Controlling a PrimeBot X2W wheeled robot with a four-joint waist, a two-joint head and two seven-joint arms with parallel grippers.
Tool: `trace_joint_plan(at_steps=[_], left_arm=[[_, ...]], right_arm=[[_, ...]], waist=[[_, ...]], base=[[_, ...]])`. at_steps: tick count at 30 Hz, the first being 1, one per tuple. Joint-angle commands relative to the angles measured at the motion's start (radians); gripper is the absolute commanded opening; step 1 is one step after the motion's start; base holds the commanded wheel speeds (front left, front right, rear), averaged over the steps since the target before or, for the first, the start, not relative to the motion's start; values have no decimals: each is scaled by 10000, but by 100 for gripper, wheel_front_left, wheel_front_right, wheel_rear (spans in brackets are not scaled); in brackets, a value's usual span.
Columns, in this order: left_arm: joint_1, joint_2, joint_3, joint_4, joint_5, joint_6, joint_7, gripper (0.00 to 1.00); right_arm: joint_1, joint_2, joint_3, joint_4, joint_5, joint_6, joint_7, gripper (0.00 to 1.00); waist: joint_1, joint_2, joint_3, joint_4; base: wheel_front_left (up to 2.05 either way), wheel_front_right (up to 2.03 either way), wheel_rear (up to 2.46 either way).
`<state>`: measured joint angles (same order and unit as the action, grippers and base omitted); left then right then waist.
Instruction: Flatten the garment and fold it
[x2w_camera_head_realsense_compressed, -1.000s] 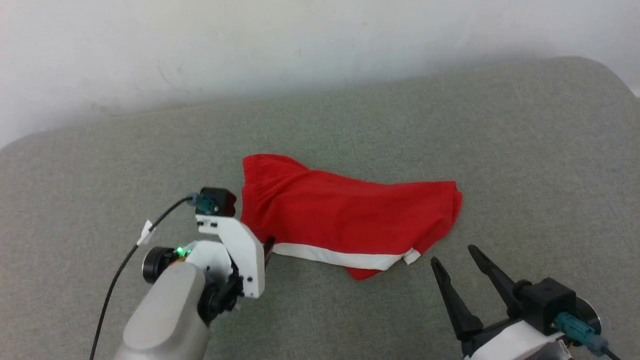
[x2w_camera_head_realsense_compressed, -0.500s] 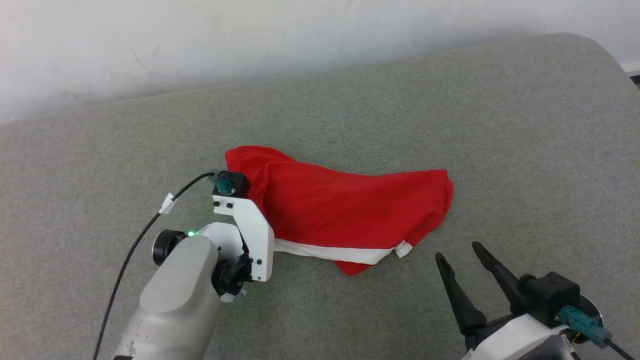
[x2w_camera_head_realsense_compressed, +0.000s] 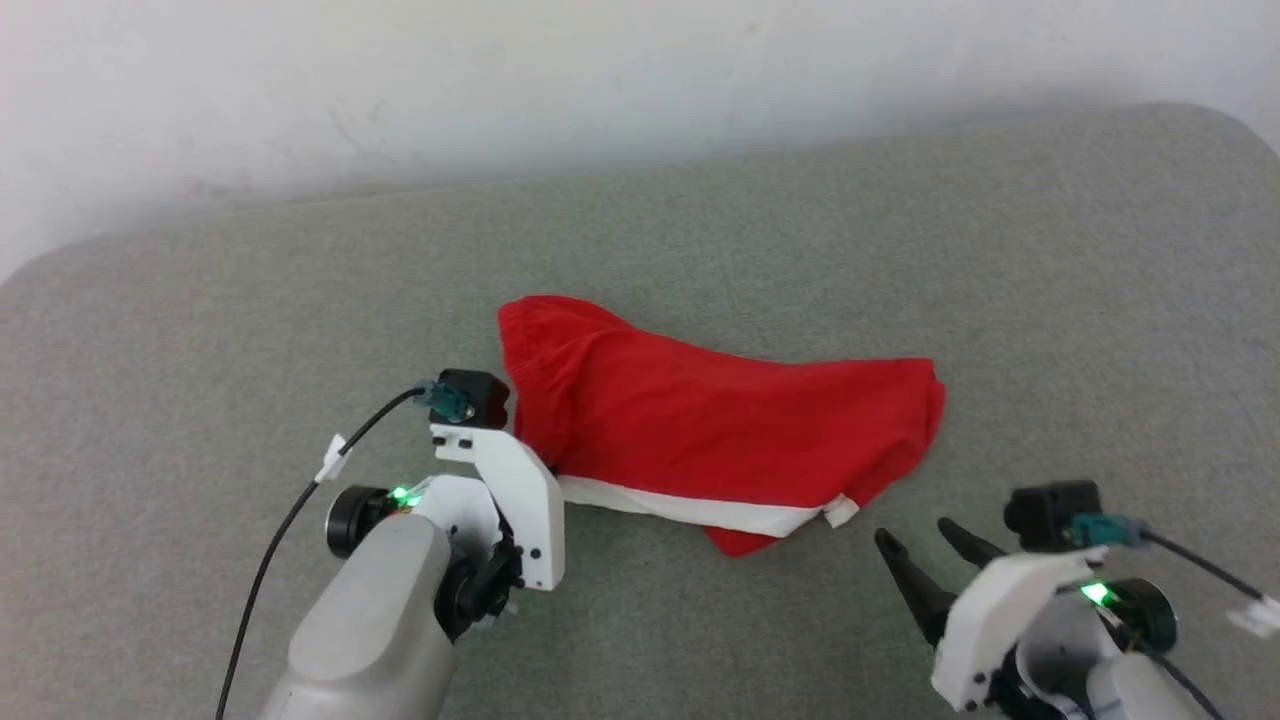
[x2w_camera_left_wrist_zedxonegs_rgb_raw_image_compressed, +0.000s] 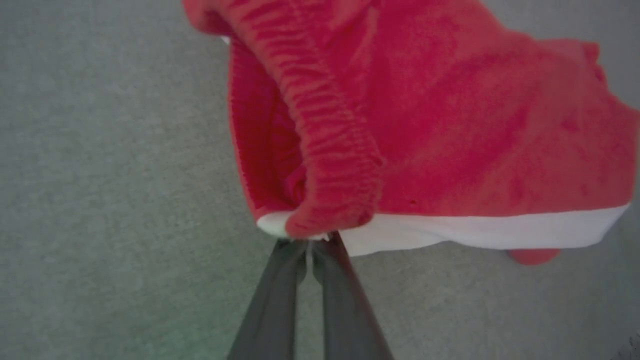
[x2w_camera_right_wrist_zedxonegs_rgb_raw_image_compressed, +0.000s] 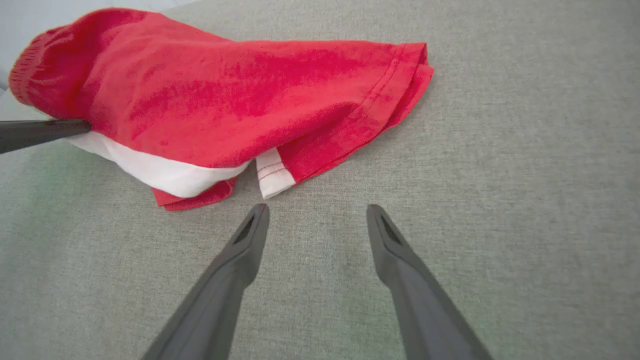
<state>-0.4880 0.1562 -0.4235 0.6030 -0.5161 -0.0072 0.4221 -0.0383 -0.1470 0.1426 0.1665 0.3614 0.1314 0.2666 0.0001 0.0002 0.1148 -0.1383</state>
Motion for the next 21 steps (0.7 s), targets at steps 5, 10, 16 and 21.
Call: trace_joint_plan(at_steps=[5, 10, 16, 21], left_arm=[[149, 25, -130, -749, -18, -2, 95, 0], [119, 23, -209, -1081, 4, 65, 149, 0], [142, 6, -238, -1262, -45, 65, 82, 0], [265, 51, -219, -1301, -116, 68, -42, 0]], right_arm=[[-1669, 15, 542, 1848, 533, -7, 737, 100], [-2756, 100, 777, 3406, 599, -7, 1131, 100], [-3227, 136, 1256, 4857, 658, -7, 1950, 51], [-3245, 37, 1900, 5292, 1271, -7, 2628, 0]], waist=[[-1, -2, 17, 446], [-1, -2, 207, 591], [-1, -2, 311, 720], [-1, -2, 240, 767]], base=[[0, 0, 0], [0, 0, 0], [0, 0, 0], [0, 0, 0]])
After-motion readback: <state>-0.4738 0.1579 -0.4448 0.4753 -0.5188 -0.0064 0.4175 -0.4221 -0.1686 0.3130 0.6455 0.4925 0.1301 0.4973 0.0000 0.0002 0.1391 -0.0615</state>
